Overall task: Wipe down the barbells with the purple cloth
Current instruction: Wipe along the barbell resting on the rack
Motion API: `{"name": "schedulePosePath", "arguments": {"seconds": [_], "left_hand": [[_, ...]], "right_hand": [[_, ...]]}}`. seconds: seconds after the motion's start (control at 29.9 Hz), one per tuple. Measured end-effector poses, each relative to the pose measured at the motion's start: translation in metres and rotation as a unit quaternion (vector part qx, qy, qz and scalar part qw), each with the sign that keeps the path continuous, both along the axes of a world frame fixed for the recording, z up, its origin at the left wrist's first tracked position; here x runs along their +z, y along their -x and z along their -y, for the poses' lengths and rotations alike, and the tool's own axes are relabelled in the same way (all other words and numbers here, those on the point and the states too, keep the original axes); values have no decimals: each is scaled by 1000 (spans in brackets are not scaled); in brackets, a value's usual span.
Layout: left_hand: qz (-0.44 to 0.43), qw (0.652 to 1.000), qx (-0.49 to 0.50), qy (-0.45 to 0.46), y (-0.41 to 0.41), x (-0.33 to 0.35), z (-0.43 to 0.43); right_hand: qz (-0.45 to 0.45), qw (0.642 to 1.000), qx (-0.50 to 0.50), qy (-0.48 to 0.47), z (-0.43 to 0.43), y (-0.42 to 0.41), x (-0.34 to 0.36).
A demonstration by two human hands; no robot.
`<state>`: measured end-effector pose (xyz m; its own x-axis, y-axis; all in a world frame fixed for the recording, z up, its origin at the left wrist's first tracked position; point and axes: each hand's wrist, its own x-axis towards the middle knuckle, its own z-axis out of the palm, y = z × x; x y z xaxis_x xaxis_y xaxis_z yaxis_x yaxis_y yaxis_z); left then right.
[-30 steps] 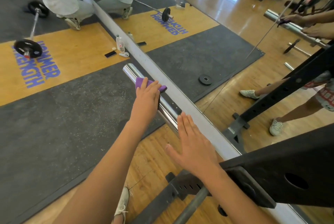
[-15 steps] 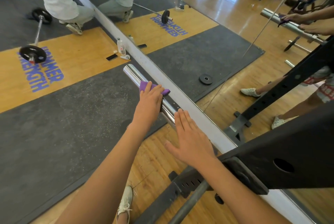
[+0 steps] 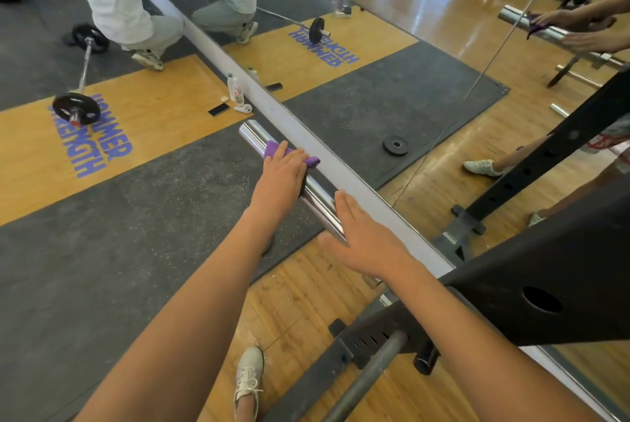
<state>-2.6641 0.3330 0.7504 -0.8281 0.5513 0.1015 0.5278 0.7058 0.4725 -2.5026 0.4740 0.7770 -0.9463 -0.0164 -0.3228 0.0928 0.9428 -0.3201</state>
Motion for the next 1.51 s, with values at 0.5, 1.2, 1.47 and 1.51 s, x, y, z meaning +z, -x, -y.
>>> {"name": "schedulePosePath", "arguments": {"seconds": [0.5, 1.2, 1.47, 1.51], "left_hand": [[14, 1000, 16, -3, 14, 10, -3], [22, 993, 31, -114, -26, -4, 11], [20, 996, -59, -62, -22, 2, 8], [0, 995, -89, -52, -29, 1, 6]], "right_hand": [[-72, 994, 27, -81, 17, -9, -17], [-128, 985, 12, -112, 49, -20, -24], [-74, 996, -36, 27, 28, -13, -1], [-72, 996, -44, 22, 21, -13, 0]]}}
